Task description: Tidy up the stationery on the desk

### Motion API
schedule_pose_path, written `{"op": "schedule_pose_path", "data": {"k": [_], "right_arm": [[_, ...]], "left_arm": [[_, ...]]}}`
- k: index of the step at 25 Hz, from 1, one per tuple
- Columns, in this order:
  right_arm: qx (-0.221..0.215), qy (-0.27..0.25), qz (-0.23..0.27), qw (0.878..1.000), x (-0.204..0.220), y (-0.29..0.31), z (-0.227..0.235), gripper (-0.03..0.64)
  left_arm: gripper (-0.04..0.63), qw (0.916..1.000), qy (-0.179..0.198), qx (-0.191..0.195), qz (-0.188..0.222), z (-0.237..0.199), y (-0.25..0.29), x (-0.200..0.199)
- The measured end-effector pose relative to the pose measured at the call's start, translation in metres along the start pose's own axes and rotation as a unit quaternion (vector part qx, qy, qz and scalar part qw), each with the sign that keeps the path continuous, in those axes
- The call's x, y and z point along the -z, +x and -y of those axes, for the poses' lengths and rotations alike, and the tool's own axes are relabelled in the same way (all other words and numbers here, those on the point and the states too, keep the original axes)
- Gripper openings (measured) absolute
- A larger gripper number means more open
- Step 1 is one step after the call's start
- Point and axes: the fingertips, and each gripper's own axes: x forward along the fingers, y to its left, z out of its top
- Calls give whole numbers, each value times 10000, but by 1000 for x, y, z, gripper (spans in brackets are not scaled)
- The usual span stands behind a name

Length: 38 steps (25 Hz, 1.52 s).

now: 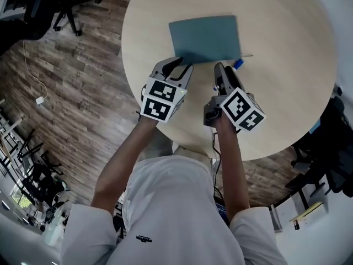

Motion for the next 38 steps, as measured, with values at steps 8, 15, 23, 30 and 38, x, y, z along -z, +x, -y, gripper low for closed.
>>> {"op": "schedule_pose_path", "data": {"k": [8, 15, 23, 30, 38], "right_arm": [[183, 142, -209, 9995, 6, 21, 14, 202], [456, 497, -320, 9972, 9, 42, 24, 206], [420, 561, -257, 9972, 5, 44, 24, 204], [650, 233, -386, 9969, 7, 40, 31, 150], [799, -267, -188, 9963, -5, 40, 28, 34]], "left_arm": [[184, 9997, 60, 83, -210, -1, 21, 17], [204, 9989, 208, 43, -411, -6, 39, 23], [204, 9989, 142, 122, -429, 3, 39, 23], [204, 9991, 84, 187, -370, 18, 38, 27], [204, 9976, -183, 514, -437, 26, 41, 28]]}}
